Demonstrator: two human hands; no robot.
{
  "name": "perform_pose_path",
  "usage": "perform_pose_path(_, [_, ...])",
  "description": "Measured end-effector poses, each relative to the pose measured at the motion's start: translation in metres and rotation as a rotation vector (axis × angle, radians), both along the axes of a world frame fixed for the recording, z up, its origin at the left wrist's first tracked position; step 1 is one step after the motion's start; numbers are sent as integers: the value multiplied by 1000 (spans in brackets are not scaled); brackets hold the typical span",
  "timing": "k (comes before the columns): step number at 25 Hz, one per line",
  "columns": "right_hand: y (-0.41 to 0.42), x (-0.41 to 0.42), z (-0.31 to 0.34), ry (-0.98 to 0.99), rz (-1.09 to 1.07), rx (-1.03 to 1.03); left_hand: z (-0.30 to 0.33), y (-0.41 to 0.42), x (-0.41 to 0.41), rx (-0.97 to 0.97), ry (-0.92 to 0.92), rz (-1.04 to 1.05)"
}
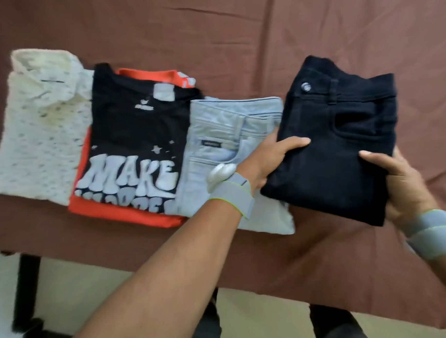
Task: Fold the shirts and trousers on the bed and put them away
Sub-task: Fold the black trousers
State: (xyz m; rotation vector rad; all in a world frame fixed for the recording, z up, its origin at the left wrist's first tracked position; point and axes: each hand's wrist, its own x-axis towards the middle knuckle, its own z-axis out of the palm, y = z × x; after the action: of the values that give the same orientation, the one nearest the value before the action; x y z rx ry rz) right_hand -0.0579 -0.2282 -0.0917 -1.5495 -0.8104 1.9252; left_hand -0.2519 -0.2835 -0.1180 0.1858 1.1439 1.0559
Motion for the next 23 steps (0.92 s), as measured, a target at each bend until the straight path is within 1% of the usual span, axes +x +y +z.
perform_pose_path(4, [-38, -78, 44, 106, -23, 30, 57, -37, -88, 48, 82, -38])
perform_pose_path(7, [-62, -133, 39, 130, 22, -42, 75, -69, -146, 38, 146, -8])
perform_pose_path(9, [-76, -164, 36, 138, 68, -28, 76, -90, -174, 24, 181, 37])
perform_pose_path(12, [-91, -181, 37, 122, 120, 34, 62, -114, -186, 2, 177, 90])
perform_pose_path(14, [-98, -168, 36, 90, 127, 45, 45, -125, -173, 19, 175, 85])
perform_pose_path(16, [-103, -145, 26, -18, 130, 87, 27, -129, -151, 32, 237, 25])
perform_pose_path(17, [-102, -132, 16, -108, 117, 113, 17, -129, -139, 43, 318, -64])
perform_pose_path(19, [-105, -116, -2, -339, 109, 213, 0, -131, -122, 78, 624, -244])
perform_pose_path(20, [-106, -116, -8, -496, 156, 341, -6, -132, -118, 115, 814, -281])
perform_pose_path(21, [-107, -112, -13, -675, 217, 515, -9, -128, -109, 161, 982, -283])
perform_pose_path(22, [-108, -114, -16, -790, 295, 721, -10, -124, -102, 225, 1155, -272])
perform_pose_path(23, [-113, -125, -16, -853, 405, 899, -10, -124, -99, 282, 1321, -291])
